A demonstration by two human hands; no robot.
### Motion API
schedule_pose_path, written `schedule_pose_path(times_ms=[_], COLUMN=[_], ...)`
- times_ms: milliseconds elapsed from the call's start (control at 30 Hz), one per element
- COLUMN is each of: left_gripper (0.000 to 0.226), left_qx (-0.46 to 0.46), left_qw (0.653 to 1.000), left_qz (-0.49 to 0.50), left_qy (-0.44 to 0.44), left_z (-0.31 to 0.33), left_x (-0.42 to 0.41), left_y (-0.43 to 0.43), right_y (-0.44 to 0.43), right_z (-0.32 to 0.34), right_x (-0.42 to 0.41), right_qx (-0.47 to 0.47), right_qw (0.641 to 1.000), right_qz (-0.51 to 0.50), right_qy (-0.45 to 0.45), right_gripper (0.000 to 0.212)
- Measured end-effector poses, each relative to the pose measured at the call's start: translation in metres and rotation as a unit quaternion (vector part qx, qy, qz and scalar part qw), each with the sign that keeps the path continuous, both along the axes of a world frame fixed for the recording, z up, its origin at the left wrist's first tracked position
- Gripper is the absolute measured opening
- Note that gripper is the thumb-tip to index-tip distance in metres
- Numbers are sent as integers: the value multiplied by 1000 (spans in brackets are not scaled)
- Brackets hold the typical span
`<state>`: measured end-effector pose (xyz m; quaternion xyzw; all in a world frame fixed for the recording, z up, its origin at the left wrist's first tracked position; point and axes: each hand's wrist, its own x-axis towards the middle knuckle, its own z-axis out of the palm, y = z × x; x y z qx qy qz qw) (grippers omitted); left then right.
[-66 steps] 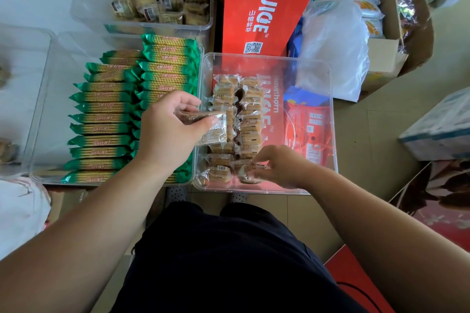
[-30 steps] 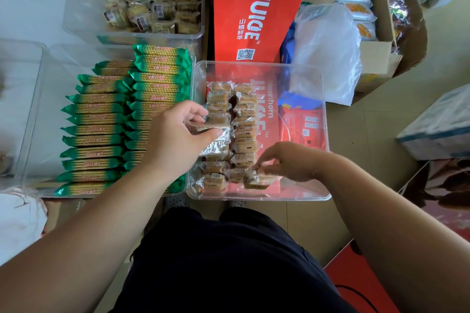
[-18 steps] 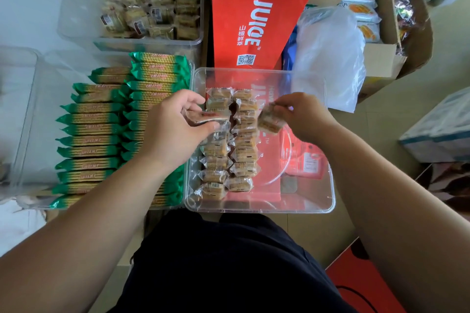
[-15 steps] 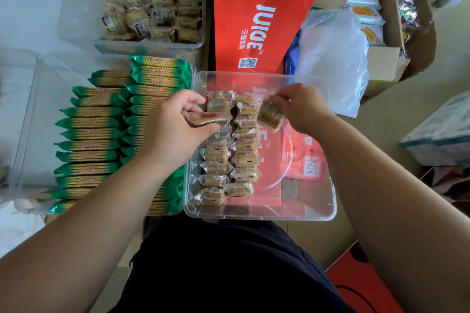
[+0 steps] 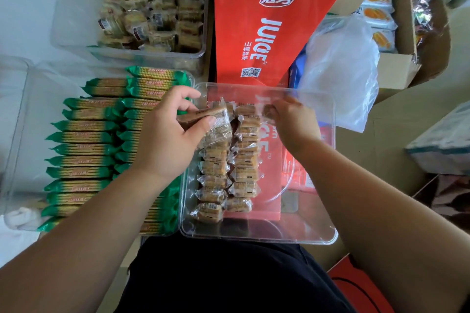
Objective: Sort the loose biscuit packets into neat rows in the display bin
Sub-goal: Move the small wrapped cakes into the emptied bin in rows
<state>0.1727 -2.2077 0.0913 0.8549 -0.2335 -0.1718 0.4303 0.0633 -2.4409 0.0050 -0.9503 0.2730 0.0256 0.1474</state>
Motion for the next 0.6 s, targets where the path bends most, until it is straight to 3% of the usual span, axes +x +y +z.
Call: schedule_pose_path(times_ms=[100,233,400,467,600], left_gripper=[44,53,54,51,49], left_qx=[1,18,44,47,38], left_qw=[1000,1000,999,999,999], left_qz=[3,7,11,20,36], left_qy=[-1,8,20,17,11], left_z=[1,5,5,5,5], left_x=[3,3,0,-1,-2], left_y=[-2,-4,-6,-7,-5], right_y=[2,7,10,11,19], right_z=[-9,-15,-21,-22,-24], right_x=[-2,-4,-5,-4,-8], right_qx=[83,169,190,221,362], right_qw=[990,946,937,924,854], right_qz=[-112,-258,-278,-295,-366], right_qy=[-39,-103,-92,-96,-80], right_gripper=[18,14,5,15,55])
